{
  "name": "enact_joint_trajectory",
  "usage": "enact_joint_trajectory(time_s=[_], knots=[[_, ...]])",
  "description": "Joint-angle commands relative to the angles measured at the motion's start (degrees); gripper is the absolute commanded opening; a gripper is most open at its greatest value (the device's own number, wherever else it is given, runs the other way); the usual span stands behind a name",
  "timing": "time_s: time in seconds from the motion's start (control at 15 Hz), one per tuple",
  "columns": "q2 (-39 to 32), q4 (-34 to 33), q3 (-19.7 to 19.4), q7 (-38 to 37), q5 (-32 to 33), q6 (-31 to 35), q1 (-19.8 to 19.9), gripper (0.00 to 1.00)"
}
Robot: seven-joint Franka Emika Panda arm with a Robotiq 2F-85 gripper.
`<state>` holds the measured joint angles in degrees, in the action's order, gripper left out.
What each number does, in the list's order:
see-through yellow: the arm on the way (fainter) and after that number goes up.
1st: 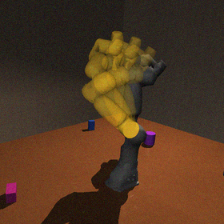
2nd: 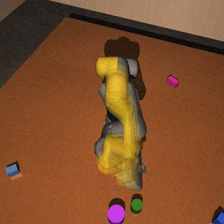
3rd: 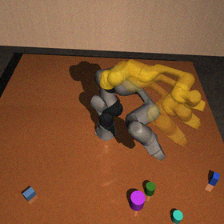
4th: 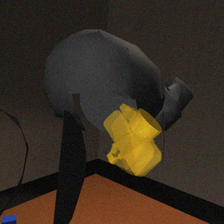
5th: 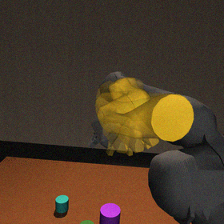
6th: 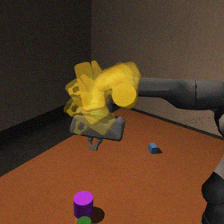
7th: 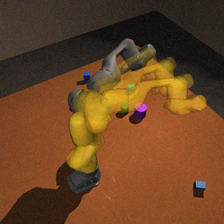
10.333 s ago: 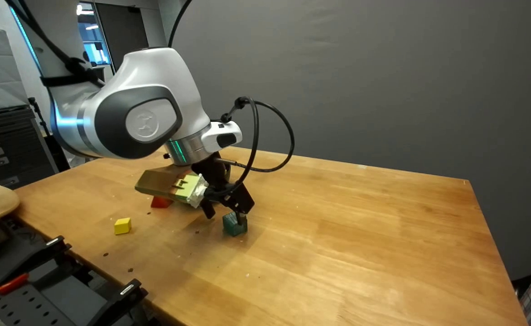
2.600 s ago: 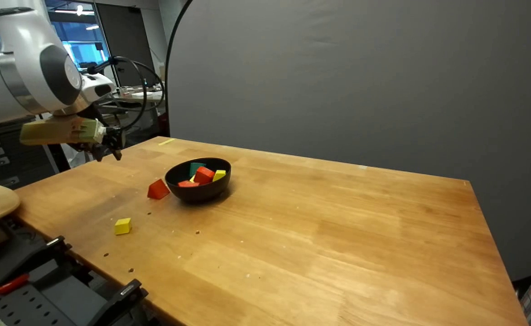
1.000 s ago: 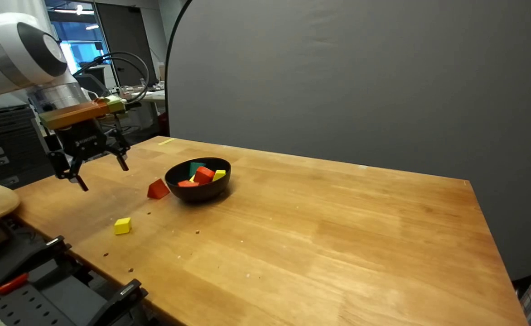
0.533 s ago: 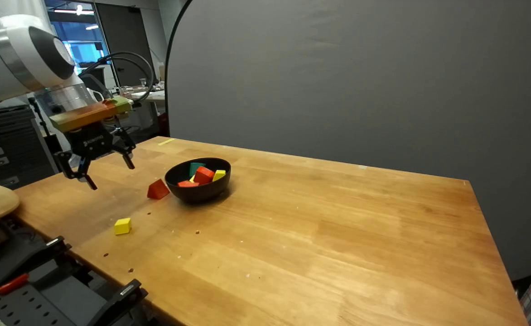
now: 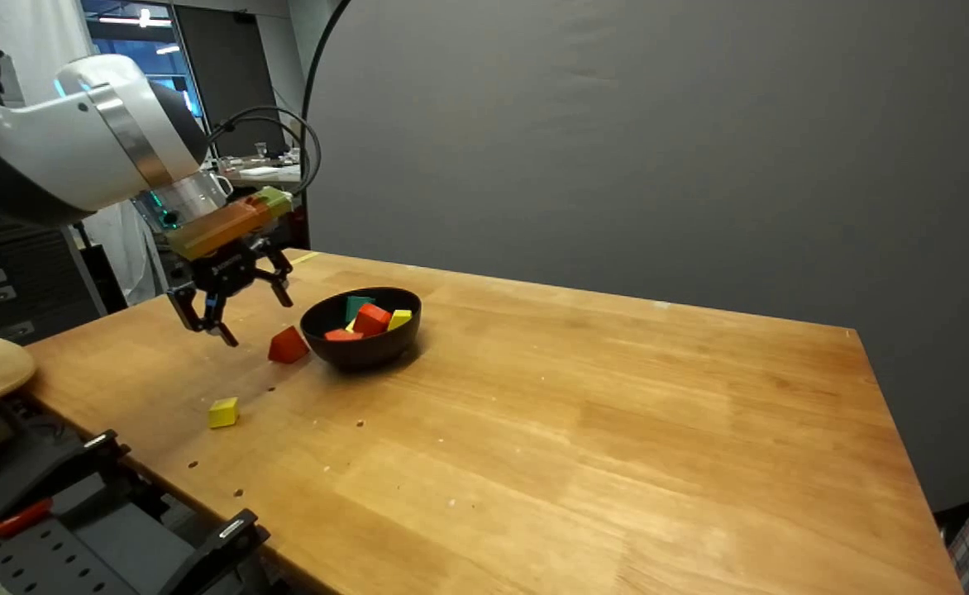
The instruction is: Put all the blocks in the bowl
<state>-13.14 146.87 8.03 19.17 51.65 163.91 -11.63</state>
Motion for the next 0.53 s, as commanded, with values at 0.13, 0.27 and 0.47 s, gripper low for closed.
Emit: enact_joint_trajectory(time_s=[0.13, 0.27, 0.47], knots=[[-7.53, -6.57, -3.12, -2.41, 4.51, 4.26, -0.78, 1.0], [-9.17, -8.15, -3.78, -2.5, 5.33, 4.28, -1.14, 0.75], [-10.94, -8.98, -3.04, -1.19, 3.8, 3.26, -0.61, 0.58]])
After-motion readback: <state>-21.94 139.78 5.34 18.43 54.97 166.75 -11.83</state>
